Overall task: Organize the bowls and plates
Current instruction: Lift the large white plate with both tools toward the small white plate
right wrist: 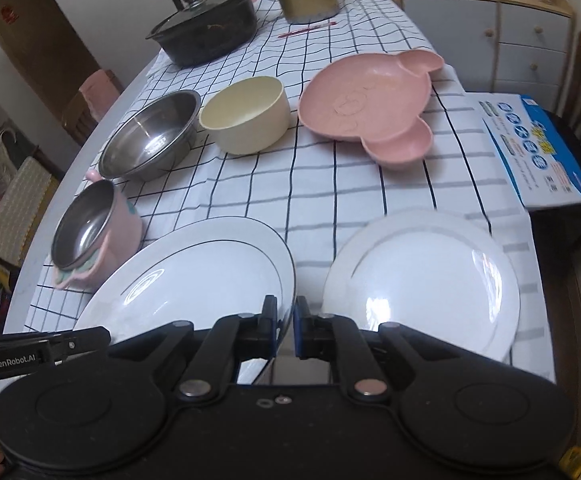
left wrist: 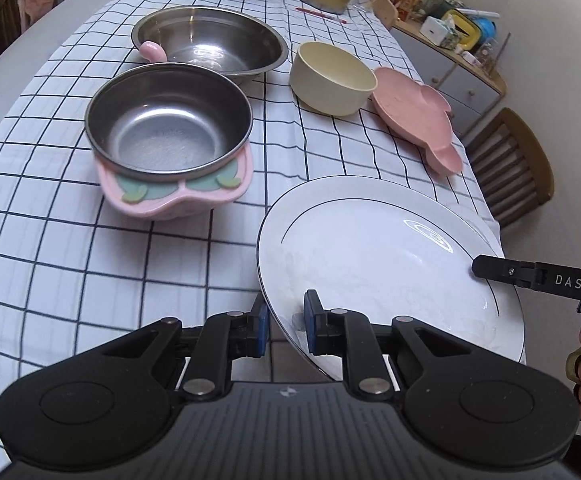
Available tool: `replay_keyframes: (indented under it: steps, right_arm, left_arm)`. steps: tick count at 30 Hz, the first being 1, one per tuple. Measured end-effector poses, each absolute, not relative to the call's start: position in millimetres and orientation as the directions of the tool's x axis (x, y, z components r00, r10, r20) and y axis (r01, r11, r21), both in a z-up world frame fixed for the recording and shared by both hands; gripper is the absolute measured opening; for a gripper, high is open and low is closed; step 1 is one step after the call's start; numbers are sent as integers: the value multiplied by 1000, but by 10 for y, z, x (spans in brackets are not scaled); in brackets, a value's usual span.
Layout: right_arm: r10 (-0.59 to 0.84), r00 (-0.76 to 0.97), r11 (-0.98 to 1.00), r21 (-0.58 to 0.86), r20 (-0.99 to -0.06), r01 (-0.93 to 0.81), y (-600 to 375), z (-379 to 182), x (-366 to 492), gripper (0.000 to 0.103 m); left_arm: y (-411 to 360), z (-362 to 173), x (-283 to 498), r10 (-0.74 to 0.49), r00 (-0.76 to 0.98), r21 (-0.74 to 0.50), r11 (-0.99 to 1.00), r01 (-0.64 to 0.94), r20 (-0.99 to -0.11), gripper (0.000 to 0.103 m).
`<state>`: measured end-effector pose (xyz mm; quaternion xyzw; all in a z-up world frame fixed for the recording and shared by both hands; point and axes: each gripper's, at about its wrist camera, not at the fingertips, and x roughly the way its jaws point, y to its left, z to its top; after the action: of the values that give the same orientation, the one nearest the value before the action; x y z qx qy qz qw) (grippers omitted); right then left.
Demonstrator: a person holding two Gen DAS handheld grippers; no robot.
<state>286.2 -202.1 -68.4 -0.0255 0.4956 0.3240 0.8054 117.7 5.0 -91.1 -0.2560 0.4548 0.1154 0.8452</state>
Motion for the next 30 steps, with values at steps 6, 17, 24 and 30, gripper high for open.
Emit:
replay_keyframes:
  steps: [6, 17, 24, 30]
  right_arm:
    - [475, 327, 824, 282, -817, -492, -2078, -730, 2383, 9]
    - [428, 361, 870, 268, -829, -414, -2206, -935, 1867, 9]
    - [425, 360, 875, 274, -831, -400, -2261, -1063, 1759, 9]
    - [404, 351, 889, 272, -845, -367, -2276, -1200, 1697, 10]
  left_arm:
    - [71, -954, 926, -68, 549, -316, 872, -373, -833, 17]
    - [-6, -1147, 706, -101, 526, -291, 911, -292, -845, 16]
    - [-19, -1264, 681, -105, 512, -277, 922, -272, -852, 16]
    - [-54, -1321, 663, -105, 503, -261, 932, -250, -858, 16]
